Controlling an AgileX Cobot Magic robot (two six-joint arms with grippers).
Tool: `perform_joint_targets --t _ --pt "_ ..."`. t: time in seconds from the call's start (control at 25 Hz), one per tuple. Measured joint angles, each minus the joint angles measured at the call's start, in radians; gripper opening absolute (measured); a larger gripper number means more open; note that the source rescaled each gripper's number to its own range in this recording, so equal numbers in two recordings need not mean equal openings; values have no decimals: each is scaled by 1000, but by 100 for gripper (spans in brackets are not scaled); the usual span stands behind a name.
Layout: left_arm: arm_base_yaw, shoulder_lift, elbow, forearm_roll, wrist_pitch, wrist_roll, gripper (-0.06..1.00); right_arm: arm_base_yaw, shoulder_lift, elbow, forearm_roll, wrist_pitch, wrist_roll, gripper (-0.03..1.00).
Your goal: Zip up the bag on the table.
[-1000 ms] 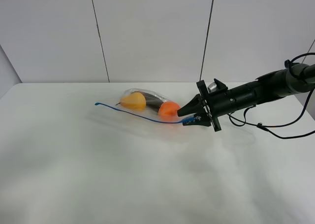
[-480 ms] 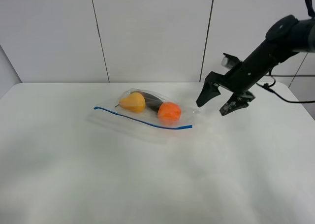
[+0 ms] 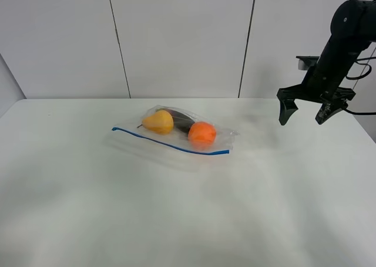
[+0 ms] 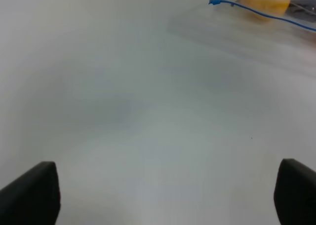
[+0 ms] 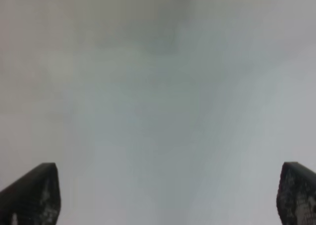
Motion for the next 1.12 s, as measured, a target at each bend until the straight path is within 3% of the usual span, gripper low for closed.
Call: perform_joint_targets --t 0.32,0.76,1.12 --pt "0 0 0 0 0 0 100 0 -217 224 -1 -1 -1 100" --pt "0 0 0 0 0 0 100 0 -776 763 -3 -3 -2 100" --pt "0 0 0 0 0 0 100 0 -1343 1116 -3 -182 -2 100"
